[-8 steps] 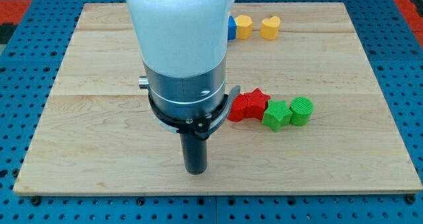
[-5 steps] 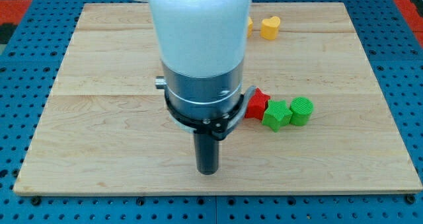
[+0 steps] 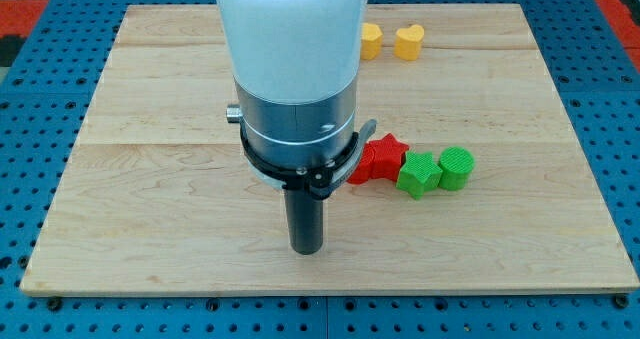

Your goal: Push the blue cube and blue triangle to the top left

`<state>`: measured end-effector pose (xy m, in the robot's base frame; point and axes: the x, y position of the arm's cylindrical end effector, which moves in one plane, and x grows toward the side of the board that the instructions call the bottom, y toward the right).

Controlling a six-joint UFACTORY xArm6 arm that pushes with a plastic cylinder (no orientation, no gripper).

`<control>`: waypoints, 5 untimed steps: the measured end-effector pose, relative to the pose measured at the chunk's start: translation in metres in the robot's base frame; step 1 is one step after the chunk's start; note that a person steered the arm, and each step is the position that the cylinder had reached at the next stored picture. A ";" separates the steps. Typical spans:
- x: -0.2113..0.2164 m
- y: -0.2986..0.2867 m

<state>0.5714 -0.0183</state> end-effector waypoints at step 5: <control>-0.302 -0.070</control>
<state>0.2690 -0.0878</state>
